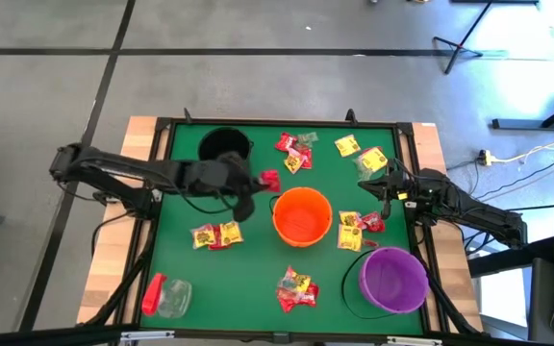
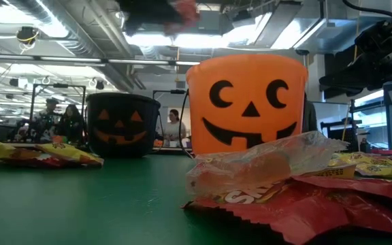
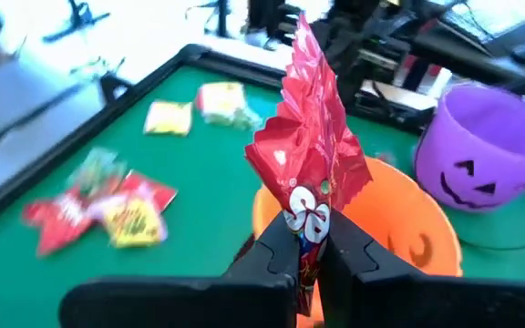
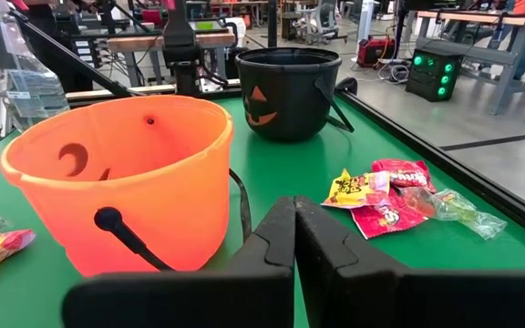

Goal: Sort candy
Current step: Put the red candy into the orange bin, then put the yellow candy into the purple bin

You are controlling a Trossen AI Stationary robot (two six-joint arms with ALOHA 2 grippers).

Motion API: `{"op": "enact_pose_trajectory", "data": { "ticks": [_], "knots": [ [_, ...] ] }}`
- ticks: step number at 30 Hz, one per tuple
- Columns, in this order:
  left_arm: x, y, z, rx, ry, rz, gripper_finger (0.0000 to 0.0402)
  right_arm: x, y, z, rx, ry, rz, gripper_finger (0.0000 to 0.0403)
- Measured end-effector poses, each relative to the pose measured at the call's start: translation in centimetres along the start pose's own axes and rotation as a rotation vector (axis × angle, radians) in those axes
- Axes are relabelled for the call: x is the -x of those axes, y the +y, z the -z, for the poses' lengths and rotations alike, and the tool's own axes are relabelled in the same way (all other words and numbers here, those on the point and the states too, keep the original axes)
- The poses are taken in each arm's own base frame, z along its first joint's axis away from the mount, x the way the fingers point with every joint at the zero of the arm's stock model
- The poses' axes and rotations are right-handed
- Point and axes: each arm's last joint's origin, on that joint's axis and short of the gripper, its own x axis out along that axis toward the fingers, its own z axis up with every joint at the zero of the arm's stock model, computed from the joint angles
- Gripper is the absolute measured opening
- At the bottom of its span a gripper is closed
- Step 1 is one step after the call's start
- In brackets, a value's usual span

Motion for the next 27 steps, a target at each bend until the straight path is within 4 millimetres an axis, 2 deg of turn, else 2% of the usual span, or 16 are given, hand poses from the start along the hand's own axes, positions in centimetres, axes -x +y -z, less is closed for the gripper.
{"op": "enact_pose_trajectory", "data": {
  "ticks": [6, 10, 14, 22, 27],
  "knots": [
    [-4.8, -1.7, 1.0, -0.104, -0.096, 0.130, 0.0006, 0.0, 0.0, 0.0, 0.000, 0.002, 0.000, 0.0001],
    [-6.7, -2.1, 2.2, -0.137, -0.076, 0.167, 0.0008, 0.0, 0.0, 0.0, 0.000, 0.001, -0.001, 0.0001],
    [-7.2, -2.1, 2.6, -0.139, -0.064, 0.172, 0.0031, 0.0, 0.0, 0.0, 0.000, 0.001, 0.000, 0.0001],
    [-7.3, -2.1, 2.7, -0.141, -0.058, 0.188, 0.0115, 0.0, 0.0, 0.0, 0.000, 0.000, -0.001, 0.0001],
    [-7.3, -2.1, 2.7, -0.141, -0.057, 0.188, 0.0139, 0.0, 0.0, 0.0, 0.000, 0.000, -0.001, 0.0001]
  ]
}}
